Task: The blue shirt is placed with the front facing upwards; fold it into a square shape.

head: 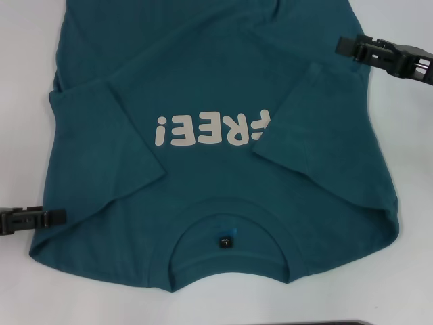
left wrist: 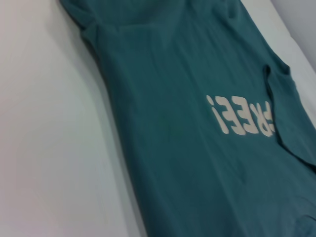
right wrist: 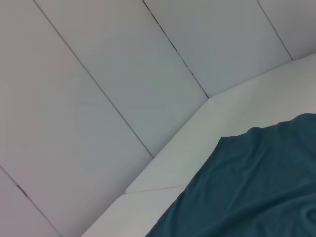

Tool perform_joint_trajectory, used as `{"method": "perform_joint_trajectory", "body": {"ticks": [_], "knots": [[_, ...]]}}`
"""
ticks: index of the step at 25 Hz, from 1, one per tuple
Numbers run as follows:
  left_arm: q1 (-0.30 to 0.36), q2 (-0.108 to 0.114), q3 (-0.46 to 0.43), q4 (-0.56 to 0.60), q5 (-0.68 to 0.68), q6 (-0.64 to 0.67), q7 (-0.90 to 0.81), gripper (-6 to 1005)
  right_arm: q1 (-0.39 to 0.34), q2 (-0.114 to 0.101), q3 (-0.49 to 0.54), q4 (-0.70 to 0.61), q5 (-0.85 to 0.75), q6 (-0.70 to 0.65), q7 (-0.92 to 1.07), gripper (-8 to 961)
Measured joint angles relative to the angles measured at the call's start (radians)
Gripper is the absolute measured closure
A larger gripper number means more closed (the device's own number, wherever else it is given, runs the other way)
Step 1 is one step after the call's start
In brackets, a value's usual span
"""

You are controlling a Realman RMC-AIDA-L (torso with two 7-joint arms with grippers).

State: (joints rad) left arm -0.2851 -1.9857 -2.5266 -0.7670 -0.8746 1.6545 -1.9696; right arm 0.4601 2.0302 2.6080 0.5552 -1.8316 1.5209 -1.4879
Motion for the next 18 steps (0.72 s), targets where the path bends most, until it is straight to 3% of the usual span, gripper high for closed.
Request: {"method": "perform_joint_trajectory", "body": {"ticks": [18], "knots": [[-0.002,0.027,-0.006,-0.003,0.051,0.086,-0.019,140,0.01,0.001,0.0,0.002,0.0,-0.004,0.0,8]]}}
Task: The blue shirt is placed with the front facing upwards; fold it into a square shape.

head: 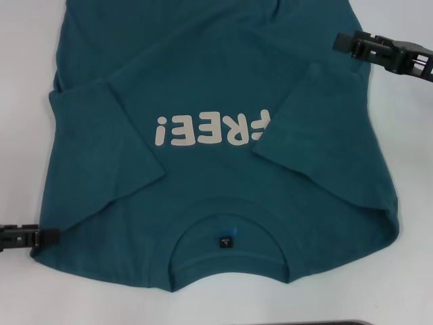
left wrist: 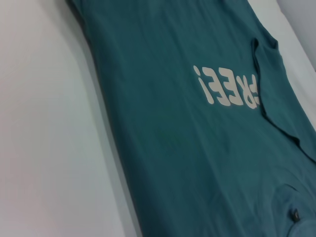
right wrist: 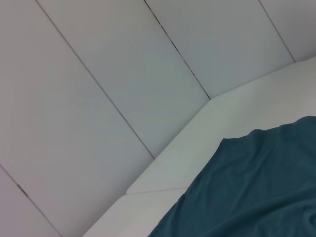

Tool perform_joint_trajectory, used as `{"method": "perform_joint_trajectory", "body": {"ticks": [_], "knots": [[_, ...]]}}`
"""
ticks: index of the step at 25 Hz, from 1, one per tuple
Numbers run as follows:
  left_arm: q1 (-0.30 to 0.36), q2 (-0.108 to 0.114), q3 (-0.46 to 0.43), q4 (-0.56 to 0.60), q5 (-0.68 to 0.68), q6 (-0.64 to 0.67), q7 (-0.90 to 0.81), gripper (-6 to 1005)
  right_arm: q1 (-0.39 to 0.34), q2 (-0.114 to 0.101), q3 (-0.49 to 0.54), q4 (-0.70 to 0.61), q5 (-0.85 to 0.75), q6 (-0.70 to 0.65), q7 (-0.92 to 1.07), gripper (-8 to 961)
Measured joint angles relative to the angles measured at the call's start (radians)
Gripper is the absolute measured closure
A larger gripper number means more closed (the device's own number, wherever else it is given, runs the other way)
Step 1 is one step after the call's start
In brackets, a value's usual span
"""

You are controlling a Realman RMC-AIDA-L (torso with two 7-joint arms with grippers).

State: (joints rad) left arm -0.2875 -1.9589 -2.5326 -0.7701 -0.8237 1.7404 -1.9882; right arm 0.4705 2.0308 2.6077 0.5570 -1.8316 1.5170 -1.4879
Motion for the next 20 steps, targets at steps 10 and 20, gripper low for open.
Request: {"method": "perform_joint_trajectory", "body": {"ticks": [10,20], "knots": [[-0.008,0.003,-0.001,-0.011,0.022,0.047,-0.01,141,0.001,0.0,0.0,0.0,0.0,-0.005,0.0,9],[-0.018,-0.007,-0.033,-0.052,0.025,-0.003,-0.027,140,0.005,-0.001,0.0,-0.001,0.007,-0.01,0.0,8]]}}
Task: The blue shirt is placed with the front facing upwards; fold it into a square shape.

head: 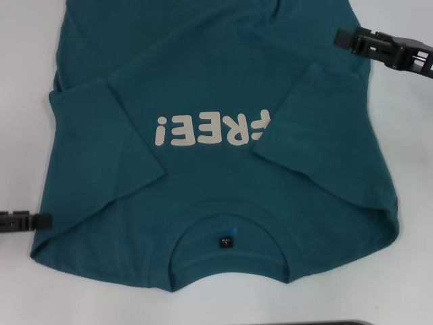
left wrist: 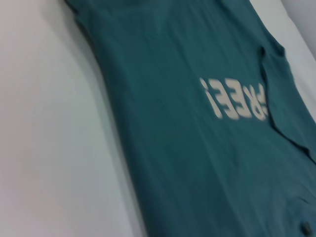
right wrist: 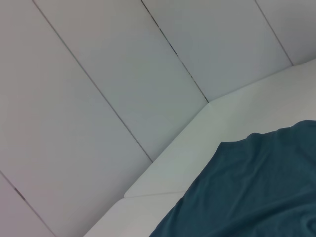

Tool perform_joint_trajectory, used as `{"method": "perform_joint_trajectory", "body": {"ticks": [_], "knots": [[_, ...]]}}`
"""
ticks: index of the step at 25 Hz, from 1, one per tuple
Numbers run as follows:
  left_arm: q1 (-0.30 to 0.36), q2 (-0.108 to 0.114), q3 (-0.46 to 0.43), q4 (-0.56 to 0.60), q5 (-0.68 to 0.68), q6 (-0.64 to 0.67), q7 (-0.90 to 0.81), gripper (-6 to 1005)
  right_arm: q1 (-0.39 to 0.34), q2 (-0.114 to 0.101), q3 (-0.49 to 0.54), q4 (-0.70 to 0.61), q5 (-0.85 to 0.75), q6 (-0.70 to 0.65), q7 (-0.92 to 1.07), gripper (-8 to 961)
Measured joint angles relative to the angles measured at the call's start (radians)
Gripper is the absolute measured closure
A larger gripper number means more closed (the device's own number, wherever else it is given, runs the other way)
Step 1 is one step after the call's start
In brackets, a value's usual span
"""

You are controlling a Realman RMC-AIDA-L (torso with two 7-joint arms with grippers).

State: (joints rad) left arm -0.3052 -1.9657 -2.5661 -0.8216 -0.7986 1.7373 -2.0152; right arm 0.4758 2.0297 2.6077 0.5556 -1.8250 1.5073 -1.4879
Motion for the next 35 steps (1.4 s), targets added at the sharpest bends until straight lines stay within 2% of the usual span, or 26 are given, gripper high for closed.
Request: {"method": "perform_joint_trajectory", "body": {"ticks": [5,11,35], "knots": [[-0.021,-0.009,0.003,0.009,0.009,-0.07,-0.02,141,0.0,0.0,0.0,-0.001,0.004,-0.001,0.0,8],[-0.053,-0.024,0.002,0.016,0.068,-0.076,-0.022,140,0.0,-0.002,0.0,0.0,0.005,-0.001,0.0,9],[-0.059,-0.026,0.007,0.003,0.101,0.067,-0.012,141,0.001,-0.006,0.011,0.001,0.006,-0.001,0.0,8]]}}
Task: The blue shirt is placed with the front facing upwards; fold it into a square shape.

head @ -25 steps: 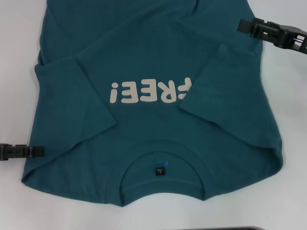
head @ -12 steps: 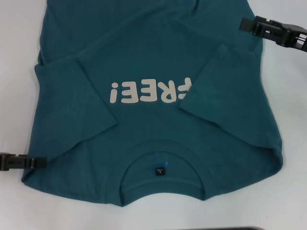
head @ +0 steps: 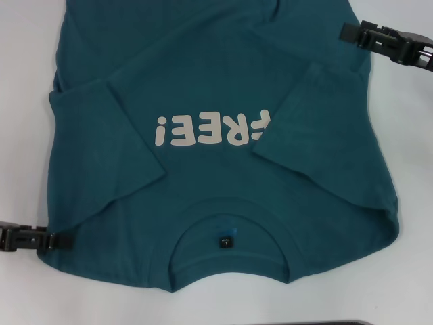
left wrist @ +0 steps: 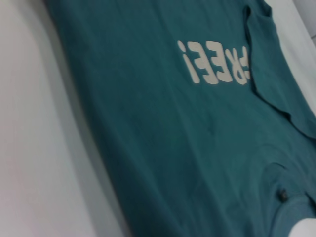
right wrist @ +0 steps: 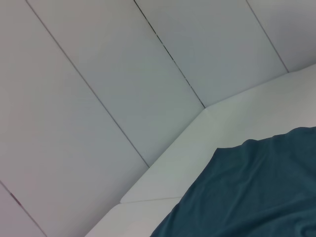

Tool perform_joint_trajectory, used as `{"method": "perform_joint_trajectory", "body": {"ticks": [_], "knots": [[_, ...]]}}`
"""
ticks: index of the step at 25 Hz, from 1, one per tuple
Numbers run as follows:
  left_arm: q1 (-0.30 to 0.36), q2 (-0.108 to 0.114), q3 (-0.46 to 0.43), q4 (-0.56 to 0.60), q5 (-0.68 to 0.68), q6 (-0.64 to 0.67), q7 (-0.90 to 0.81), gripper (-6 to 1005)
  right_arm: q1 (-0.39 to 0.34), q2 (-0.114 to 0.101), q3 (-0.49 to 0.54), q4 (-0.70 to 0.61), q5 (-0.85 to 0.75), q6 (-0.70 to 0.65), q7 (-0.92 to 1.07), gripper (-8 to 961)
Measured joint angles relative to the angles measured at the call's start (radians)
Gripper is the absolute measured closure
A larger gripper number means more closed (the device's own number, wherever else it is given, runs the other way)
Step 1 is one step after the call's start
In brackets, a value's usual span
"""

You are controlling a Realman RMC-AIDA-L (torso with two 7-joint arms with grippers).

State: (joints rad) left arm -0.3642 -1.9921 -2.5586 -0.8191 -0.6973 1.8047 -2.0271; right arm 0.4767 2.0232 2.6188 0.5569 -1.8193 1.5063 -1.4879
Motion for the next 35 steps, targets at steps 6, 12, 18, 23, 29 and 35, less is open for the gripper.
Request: {"method": "perform_joint_trajectory", "body": {"ticks": [6,12,18,23,29,35], "knots": [[-0.013,0.0,-0.007,0.0,-0.006,0.032,0.01,141,0.001,0.0,0.0,0.0,0.0,-0.002,0.0,8],[-0.009,-0.001,-0.007,0.0,0.024,-0.003,0.002,140,0.002,0.002,0.0,-0.002,0.0,-0.005,-0.002,8],[-0.004,0.002,-0.006,0.0,0.028,0.005,0.002,141,0.004,0.002,0.0,-0.001,0.0,-0.006,-0.001,8],[-0.001,0.005,-0.004,0.0,0.029,0.007,0.001,141,0.006,0.001,0.0,0.0,0.0,-0.006,-0.001,8],[0.002,0.008,-0.009,0.0,0.04,0.005,-0.001,140,0.006,0.001,0.0,0.0,0.0,-0.006,0.0,9],[0.0,0.008,-0.006,0.0,0.056,-0.002,-0.006,140,0.006,0.001,0.0,0.0,0.0,-0.006,0.0,9]]}}
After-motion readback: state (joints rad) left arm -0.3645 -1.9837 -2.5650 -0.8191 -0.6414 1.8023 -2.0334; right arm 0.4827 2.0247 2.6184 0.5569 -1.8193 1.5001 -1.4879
